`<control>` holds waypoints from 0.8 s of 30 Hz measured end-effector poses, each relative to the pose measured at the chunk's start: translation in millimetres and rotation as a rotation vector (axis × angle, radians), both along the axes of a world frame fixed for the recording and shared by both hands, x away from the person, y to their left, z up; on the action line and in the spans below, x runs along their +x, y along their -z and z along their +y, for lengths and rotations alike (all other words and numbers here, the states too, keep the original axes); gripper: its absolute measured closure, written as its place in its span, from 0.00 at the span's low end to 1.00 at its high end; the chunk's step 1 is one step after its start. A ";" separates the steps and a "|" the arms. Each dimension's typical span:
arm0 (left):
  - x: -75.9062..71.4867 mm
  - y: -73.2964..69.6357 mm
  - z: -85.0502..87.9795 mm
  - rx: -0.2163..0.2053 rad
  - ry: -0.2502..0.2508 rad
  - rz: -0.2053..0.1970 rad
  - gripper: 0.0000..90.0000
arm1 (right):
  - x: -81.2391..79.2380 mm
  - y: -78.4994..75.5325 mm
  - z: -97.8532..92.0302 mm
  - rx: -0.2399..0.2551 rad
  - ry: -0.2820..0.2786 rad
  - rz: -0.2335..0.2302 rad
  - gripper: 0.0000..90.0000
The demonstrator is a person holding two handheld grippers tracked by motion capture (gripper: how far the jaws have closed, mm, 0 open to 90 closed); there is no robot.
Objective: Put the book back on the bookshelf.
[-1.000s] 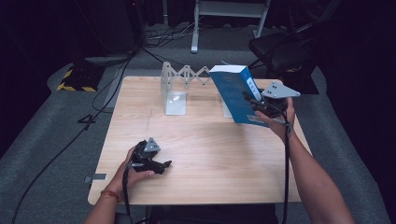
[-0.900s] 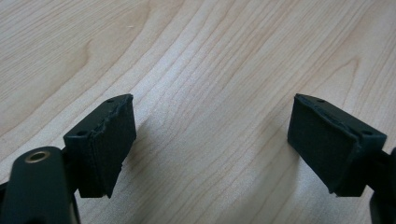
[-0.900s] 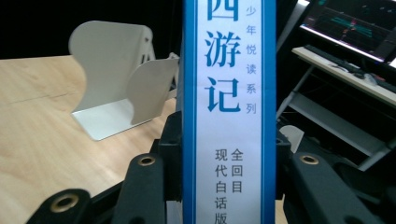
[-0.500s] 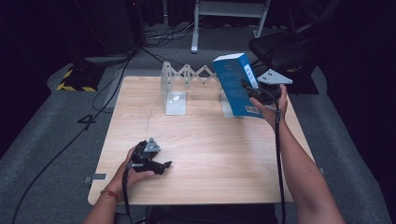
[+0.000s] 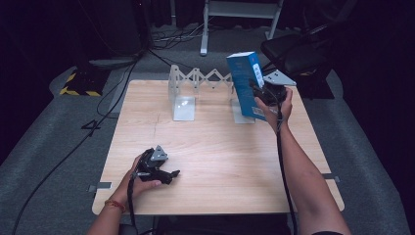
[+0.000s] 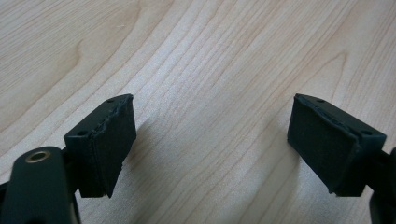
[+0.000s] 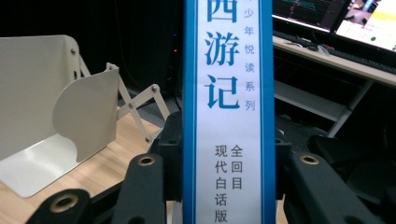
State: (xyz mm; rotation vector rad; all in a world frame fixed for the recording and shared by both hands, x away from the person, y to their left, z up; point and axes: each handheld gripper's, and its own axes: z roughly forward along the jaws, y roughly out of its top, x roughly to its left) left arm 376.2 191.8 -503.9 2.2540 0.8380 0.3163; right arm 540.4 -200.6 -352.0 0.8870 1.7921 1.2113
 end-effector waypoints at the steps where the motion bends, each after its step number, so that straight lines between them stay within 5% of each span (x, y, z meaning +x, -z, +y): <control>1: 0.1 0.0 0.0 0.000 0.001 0.000 0.18 | 1.0 3.5 -0.8 0.013 0.001 0.004 0.69; 5: 0.1 0.1 -0.1 0.000 0.003 -0.004 0.18 | 0.9 18.5 -1.2 0.014 0.009 -0.015 0.69; 10: 0.0 0.1 -0.1 0.000 0.004 -0.002 0.18 | -3.9 29.0 -6.7 0.076 -0.001 -0.034 0.69; 16: -0.5 0.1 -0.2 0.001 0.003 -0.002 0.18 | -25.0 44.3 -14.5 0.113 -0.001 -0.080 0.68; 24: -0.7 0.3 -0.4 -0.002 0.002 -0.002 0.18 | -50.6 57.7 -27.4 0.090 -0.016 -0.072 0.68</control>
